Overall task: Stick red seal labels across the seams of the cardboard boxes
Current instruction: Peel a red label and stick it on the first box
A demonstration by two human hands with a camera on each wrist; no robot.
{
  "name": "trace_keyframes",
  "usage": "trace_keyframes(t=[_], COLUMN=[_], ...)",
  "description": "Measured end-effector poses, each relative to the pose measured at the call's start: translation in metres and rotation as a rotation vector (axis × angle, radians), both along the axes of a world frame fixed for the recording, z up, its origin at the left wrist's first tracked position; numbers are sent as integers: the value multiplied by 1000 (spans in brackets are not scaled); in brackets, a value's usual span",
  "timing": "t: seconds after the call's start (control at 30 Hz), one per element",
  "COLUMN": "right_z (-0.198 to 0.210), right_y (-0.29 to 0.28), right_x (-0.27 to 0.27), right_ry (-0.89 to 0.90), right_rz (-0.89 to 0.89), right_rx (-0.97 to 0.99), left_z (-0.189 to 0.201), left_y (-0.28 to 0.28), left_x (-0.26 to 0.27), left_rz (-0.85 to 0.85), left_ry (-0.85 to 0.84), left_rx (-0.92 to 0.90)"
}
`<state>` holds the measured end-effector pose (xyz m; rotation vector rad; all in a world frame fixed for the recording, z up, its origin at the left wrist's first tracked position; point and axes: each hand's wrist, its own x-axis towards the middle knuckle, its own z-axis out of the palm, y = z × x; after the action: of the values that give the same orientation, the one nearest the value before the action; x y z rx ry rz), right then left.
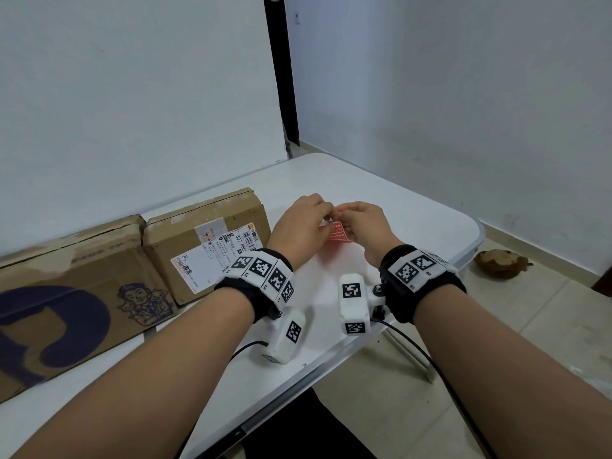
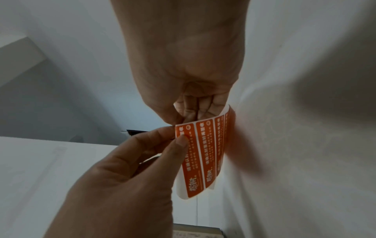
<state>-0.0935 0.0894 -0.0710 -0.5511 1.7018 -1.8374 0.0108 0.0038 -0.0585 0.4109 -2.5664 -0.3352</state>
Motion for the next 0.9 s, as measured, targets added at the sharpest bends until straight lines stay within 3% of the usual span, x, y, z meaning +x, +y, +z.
trace_keyframes(t=[0.3, 0.5, 0.73, 0.9], right_z=[1, -8, -3, -13], right_y=[0, -7, -11, -14], right_x=[0, -3, -6, -7], right_ry=[-43, -1, 30, 114], right_rz=[-29, -40, -25, -94], right_rx=[15, 126, 213, 214], left_z=[4, 10, 20, 31], left_y=[3, 0, -6, -6], left_x=[1, 8, 24, 37], left_rz=[-62, -77, -85, -88], left_ry=[-20, -17, -69, 13], left_rx=[37, 289, 422, 601])
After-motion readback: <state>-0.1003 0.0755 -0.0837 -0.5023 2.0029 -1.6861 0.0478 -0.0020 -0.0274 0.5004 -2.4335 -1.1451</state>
